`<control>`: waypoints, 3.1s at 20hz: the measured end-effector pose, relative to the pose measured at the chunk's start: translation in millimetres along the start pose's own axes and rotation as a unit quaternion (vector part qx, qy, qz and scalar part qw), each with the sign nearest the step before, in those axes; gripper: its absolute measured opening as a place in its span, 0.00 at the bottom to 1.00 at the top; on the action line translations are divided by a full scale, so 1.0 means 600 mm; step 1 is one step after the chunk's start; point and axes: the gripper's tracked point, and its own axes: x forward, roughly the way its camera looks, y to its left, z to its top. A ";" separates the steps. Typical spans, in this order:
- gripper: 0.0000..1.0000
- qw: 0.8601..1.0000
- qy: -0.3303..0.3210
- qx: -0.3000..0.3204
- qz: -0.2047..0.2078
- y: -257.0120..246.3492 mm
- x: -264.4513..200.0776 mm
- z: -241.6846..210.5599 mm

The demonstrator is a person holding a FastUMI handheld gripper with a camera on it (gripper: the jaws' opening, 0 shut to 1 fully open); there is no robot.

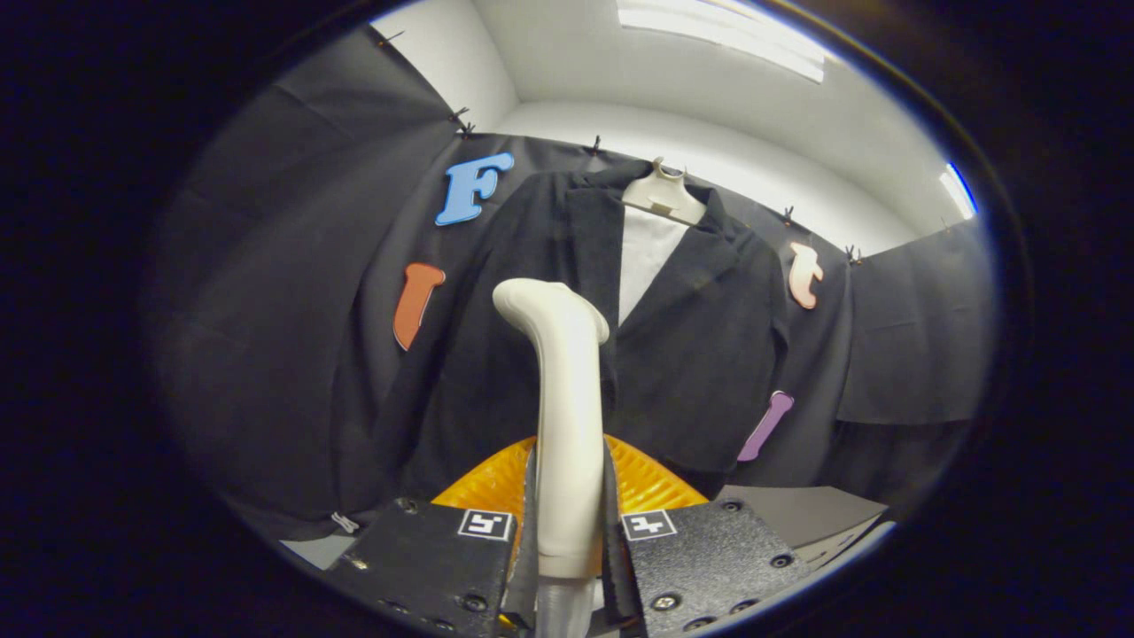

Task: Iron the clothes twice with a garment steamer, once on the left side and once on the right side.

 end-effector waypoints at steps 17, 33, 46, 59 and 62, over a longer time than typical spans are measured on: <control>0.32 0.993 0.091 -0.059 0.048 0.044 -0.065 -0.203; 0.32 0.980 0.181 -0.062 0.061 0.062 -0.140 -0.320; 0.32 0.965 0.244 -0.043 0.086 0.039 -0.255 -0.361; 0.32 0.955 0.291 0.018 0.052 -0.240 -0.388 -0.407; 0.32 0.953 0.300 0.038 0.035 -0.307 -0.415 -0.426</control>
